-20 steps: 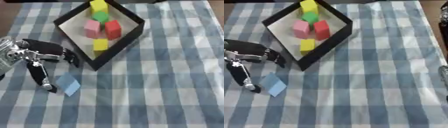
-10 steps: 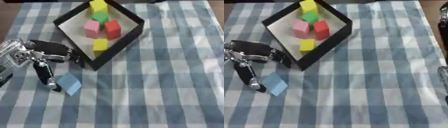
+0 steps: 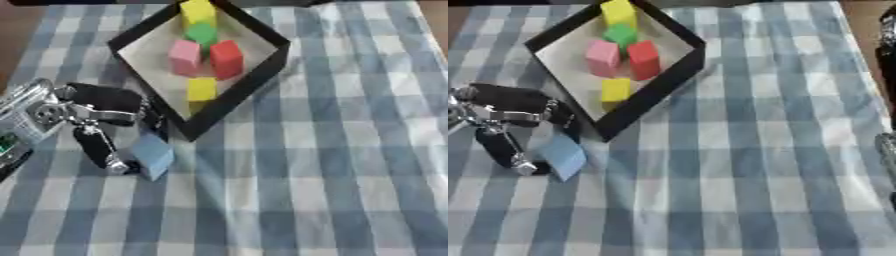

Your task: Pick up objects on the table and place them in the box.

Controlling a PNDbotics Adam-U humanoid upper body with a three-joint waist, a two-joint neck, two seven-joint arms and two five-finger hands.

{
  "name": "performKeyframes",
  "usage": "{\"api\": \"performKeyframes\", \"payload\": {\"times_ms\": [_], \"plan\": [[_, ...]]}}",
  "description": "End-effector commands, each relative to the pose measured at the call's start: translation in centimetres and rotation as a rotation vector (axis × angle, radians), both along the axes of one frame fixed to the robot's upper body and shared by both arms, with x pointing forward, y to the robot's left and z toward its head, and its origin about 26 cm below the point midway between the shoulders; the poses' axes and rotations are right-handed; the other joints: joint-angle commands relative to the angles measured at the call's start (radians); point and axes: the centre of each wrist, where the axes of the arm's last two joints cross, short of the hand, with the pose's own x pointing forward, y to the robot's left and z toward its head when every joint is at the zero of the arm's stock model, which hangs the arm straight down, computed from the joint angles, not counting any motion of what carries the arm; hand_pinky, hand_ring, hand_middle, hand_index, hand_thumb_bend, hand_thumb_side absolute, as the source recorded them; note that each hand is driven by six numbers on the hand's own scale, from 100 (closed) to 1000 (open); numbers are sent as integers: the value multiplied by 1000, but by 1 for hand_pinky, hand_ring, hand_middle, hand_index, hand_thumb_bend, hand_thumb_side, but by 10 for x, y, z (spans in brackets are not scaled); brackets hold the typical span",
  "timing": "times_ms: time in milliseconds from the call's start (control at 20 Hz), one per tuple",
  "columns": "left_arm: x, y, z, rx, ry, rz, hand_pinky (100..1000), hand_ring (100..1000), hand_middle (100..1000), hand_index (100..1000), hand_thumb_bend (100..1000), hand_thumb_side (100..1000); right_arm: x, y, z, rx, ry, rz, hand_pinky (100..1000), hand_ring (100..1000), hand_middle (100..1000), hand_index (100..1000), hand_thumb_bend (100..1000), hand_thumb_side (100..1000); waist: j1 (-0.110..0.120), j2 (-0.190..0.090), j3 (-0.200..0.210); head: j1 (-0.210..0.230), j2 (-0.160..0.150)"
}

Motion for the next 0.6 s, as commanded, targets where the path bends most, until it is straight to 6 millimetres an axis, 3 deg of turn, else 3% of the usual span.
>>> {"api": "performKeyframes", "payload": {"times_ms": [50,350,450,600], "plan": [[-17,12,39,-18,-92,23,791,717,725,769,353,100,-2,-4,7,-25,-22,-8,812,804,713,833,100,703,-4,-32,3,0,-5],[-34,21,88,-106,-265,94,796,711,710,754,385,100,-3,-5,12,-29,-39,-11,812,804,713,833,100,695,-5,-37,7,-1,-6],[-27,23,102,-128,-325,128,795,706,708,752,388,100,-4,-6,14,-31,-45,-10,813,804,714,833,100,693,-5,-40,9,1,-5],[4,28,114,-181,-349,239,795,705,708,752,396,100,-4,-4,17,-34,-52,1,813,805,714,833,100,692,-6,-45,8,5,-5]]}}
